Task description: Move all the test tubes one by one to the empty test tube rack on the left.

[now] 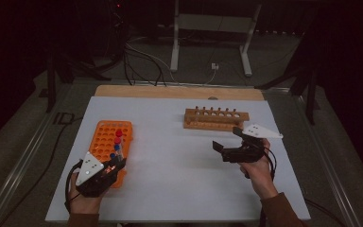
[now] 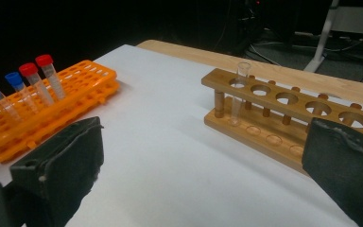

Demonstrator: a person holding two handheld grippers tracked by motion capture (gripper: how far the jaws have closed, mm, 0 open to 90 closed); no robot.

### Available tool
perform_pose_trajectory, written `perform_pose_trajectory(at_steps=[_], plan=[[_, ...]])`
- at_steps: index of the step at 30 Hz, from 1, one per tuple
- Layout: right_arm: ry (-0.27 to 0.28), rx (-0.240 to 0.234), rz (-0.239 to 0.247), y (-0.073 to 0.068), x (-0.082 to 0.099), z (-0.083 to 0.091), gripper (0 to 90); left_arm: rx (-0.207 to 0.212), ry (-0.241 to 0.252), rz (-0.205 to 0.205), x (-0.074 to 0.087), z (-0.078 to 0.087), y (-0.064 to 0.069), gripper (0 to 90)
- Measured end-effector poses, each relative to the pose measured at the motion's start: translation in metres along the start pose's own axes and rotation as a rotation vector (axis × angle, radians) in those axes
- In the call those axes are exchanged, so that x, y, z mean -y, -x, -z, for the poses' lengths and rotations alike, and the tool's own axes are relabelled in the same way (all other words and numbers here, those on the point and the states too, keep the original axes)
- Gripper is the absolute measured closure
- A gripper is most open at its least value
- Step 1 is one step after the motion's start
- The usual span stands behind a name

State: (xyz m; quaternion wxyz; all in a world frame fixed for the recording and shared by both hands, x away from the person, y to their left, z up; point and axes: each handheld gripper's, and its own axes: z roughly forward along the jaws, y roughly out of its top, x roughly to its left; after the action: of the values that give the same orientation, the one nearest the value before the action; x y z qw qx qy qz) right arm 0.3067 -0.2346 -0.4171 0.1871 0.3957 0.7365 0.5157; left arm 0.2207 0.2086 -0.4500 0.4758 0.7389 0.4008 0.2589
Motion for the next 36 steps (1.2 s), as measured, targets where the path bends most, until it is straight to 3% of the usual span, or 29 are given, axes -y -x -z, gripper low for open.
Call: perform_pose_trajectory(at_steps=[16,23,31,36], plan=[[0.008,-0.008,0.001,0.0,0.0,0.0,0.1,-0.06,-0.059,0.001,0.02,0.001,-0.013,76.7],[0.002,-0.008,-0.003,0.001,0.002,0.0,0.1,-0.069,-0.199,-0.005,0.029,-0.012,-0.013,76.8],[-0.003,-0.013,0.001,0.0,0.003,-0.002,0.1,-0.078,-0.259,0.005,0.029,-0.016,-0.012,77.1],[-0.006,-0.014,0.003,0.0,0.003,-0.003,0.1,-0.075,-0.258,0.022,0.029,-0.016,-0.013,77.0]])
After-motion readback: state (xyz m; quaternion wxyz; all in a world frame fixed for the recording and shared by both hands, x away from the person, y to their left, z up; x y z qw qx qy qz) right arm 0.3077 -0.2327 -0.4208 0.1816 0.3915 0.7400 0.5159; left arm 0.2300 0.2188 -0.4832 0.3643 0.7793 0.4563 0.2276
